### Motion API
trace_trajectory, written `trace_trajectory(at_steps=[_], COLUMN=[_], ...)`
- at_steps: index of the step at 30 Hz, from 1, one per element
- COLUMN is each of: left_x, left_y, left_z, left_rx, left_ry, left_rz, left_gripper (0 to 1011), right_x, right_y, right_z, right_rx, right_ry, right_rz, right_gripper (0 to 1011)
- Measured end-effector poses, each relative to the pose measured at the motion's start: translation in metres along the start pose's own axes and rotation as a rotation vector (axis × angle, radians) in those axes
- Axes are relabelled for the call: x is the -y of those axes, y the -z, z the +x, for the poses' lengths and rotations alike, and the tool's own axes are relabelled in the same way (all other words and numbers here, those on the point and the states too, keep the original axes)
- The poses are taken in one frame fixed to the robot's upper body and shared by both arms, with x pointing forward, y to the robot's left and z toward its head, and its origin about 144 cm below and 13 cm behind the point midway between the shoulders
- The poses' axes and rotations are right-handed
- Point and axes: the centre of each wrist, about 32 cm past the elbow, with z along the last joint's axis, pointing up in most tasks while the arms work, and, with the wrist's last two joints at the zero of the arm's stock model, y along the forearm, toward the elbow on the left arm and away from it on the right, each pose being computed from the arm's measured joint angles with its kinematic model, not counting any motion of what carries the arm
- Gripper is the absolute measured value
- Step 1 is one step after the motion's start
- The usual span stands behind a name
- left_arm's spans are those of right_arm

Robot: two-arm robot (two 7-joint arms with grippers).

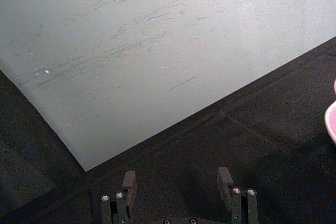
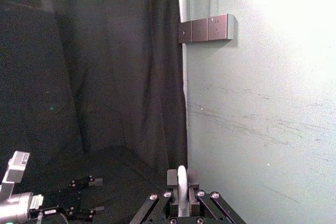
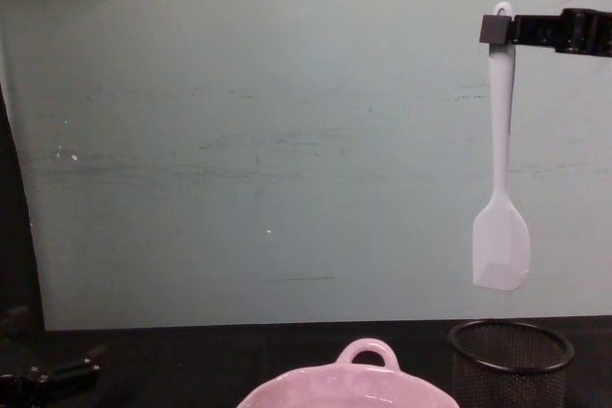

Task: Use the one hand to pick up the spoon and stir the clear water in the bowl.

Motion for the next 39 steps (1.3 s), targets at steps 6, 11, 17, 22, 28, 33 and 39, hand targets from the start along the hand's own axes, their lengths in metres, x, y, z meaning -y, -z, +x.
trace_trajectory(at_steps=[6,11,17,22,28,33,39], left_x=[0.0,0.0,0.0,0.0,0.0,0.0,0.0], left_y=[0.0,0.0,0.0,0.0,0.0,0.0,0.0], left_z=[0.0,0.0,0.0,0.0,0.0,0.0,0.0], left_rx=[0.0,0.0,0.0,0.0,0.0,0.0,0.0], left_ry=[0.0,0.0,0.0,0.0,0.0,0.0,0.0], left_rz=[0.0,0.0,0.0,0.0,0.0,0.0,0.0], left_gripper=[1011,1011,1011,1011,1011,1011,1011], right_x=[0.0,0.0,0.0,0.0,-0.002,-0.013,-0.038], right_y=[0.0,0.0,0.0,0.0,0.003,0.009,0.027], right_z=[0.0,0.0,0.0,0.0,-0.002,-0.011,-0.025], right_rx=[0.0,0.0,0.0,0.0,-0.006,-0.025,-0.065], right_ry=[0.0,0.0,0.0,0.0,-0.01,-0.053,-0.128], right_rz=[0.0,0.0,0.0,0.0,-0.006,-0.006,-0.005], right_gripper=[110,111,110,110,111,110,110])
